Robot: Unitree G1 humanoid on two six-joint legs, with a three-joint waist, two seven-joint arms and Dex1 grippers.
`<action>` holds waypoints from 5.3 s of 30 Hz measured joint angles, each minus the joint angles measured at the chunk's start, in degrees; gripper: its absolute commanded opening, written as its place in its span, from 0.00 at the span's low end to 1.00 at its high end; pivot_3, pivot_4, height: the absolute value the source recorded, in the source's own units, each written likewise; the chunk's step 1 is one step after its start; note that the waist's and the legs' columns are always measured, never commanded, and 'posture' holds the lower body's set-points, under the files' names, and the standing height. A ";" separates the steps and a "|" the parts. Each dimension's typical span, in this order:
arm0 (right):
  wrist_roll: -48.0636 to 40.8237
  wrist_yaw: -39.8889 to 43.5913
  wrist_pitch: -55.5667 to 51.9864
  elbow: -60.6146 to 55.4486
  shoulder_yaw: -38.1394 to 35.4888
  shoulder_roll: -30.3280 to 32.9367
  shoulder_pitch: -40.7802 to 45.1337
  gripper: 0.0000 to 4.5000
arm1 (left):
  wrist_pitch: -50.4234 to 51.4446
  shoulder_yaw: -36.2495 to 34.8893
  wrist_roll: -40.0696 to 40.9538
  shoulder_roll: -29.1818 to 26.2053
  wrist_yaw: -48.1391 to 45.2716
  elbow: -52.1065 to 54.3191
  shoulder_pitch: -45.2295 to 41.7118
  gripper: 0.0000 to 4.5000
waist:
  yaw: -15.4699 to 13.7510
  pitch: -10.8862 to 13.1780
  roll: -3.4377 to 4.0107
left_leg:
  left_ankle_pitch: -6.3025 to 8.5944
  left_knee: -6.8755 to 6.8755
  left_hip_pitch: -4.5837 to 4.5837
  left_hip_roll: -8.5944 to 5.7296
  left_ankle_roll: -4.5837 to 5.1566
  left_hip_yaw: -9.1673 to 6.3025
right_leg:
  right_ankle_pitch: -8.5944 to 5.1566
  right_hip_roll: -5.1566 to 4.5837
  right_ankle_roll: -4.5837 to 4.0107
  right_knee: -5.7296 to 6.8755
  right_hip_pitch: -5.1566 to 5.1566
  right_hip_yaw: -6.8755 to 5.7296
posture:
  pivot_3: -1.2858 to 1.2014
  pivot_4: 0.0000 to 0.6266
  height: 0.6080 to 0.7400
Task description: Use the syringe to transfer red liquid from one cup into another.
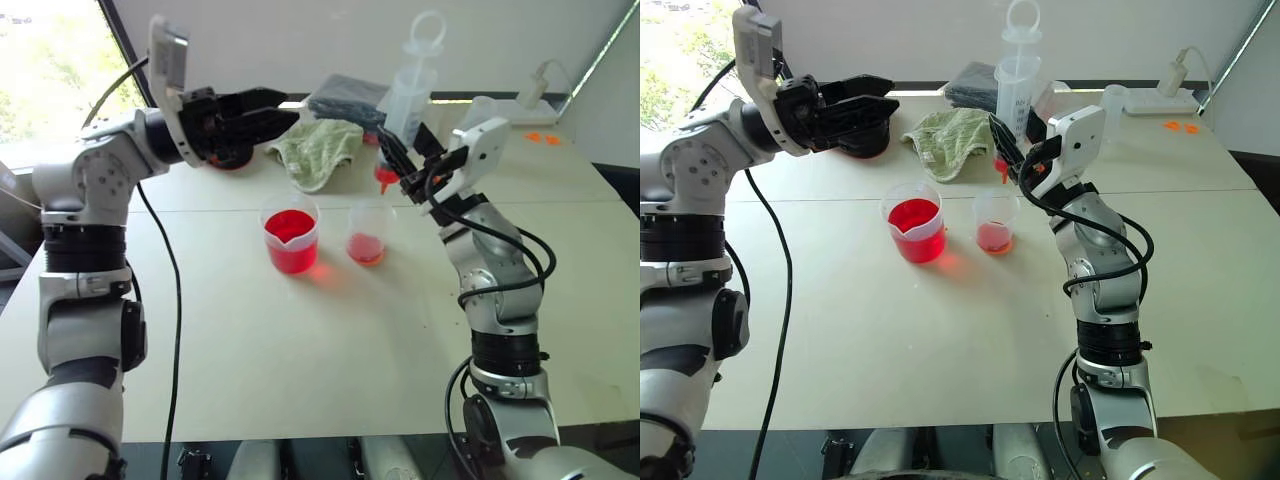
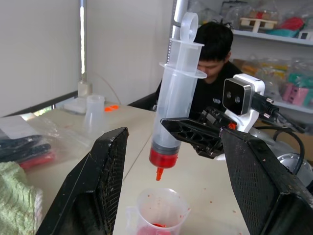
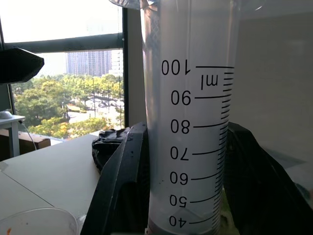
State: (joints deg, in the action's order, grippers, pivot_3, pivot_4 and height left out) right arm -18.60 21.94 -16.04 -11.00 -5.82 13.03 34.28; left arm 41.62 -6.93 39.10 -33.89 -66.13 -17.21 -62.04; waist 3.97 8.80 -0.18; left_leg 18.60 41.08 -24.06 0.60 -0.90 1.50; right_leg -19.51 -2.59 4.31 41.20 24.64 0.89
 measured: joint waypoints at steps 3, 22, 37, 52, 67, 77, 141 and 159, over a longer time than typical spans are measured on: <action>0.32 -0.32 0.00 -0.04 0.57 -0.10 -1.45 0.31 | -0.88 1.37 -1.08 1.57 -1.62 -3.05 -3.24 0.69 | -0.41 0.00 0.00 | 0.00 0.03 -0.03 -0.03 0.00 -0.02 | 0.00 -0.02 0.00 -0.01 -0.01 0.00 | 0.52 0.24 0.78; 1.67 -2.09 0.16 -0.01 3.71 -0.83 -6.27 0.31 | -17.56 4.09 -10.82 15.97 -9.20 -34.72 -22.31 0.69 | -0.92 0.00 -0.01 | 0.01 0.02 -0.03 -0.04 0.01 0.05 | 0.00 -0.01 0.00 -0.08 0.00 0.02 | 0.52 0.24 0.78; 2.26 -2.48 0.18 -0.01 3.98 -0.80 -6.94 0.31 | -22.14 2.87 -14.93 20.66 -12.27 -43.99 -24.36 0.69 | -1.46 0.01 -0.02 | 0.01 0.03 -0.05 -0.04 0.02 0.07 | 0.00 -0.02 0.00 -0.08 0.01 0.03 | 0.52 0.24 0.78; 2.66 -2.53 0.18 -0.05 4.29 -0.80 -7.20 0.31 | -23.13 1.37 -16.18 23.00 -12.39 -45.75 -26.28 0.42 | -1.40 0.01 -0.02 | 0.01 0.03 -0.05 -0.04 0.02 0.07 | 0.00 -0.02 0.00 -0.08 0.01 0.04 | 0.52 0.24 0.78; 2.65 -2.43 0.27 -0.67 4.99 -0.82 -7.49 0.31 | -25.20 0.72 -19.31 22.90 -11.58 -45.97 -26.23 0.01 | -1.41 0.01 -0.02 | 0.01 0.03 -0.05 -0.04 0.02 0.07 | 0.00 -0.02 0.00 -0.08 0.02 0.03 | 0.52 0.24 0.78; 2.67 -2.32 0.27 -0.44 5.39 -0.71 -7.50 0.31 | -25.01 1.55 -20.42 22.95 -13.02 -43.61 -24.26 0.01 | -1.42 0.01 -0.03 | 0.01 0.03 -0.05 -0.04 0.02 0.07 | 0.00 -0.02 0.00 -0.07 0.02 0.04 | 0.52 0.24 0.78; -7.74 -6.35 -19.59 -7.02 -1.82 3.53 -3.72 0.31 | -5.16 -0.90 -12.03 10.64 -7.02 -14.02 -9.60 0.93 | -1.38 0.01 -0.02 | 0.01 0.05 -0.05 -0.01 0.02 0.06 | 0.00 -0.03 0.00 -0.03 0.02 0.06 | 0.52 0.24 0.78; -21.88 -12.97 -75.78 10.78 -19.02 24.92 21.81 0.31 | 10.12 -5.47 -0.53 -1.30 2.75 17.51 14.60 0.93 | -1.63 0.01 -0.02 | 0.03 0.02 -0.09 -0.02 0.06 0.08 | 0.00 -0.06 0.00 -0.06 0.02 0.13 | 0.52 0.24 0.78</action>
State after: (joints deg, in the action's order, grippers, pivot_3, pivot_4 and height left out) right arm -40.48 8.97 -91.82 -0.22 -24.83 37.96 56.08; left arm 51.75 -12.40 38.56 -35.19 -63.38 0.31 -47.44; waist 2.34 8.81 -0.20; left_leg 18.63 41.10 -24.14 0.58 -0.85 1.57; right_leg -19.51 -2.65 4.31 41.14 24.66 1.02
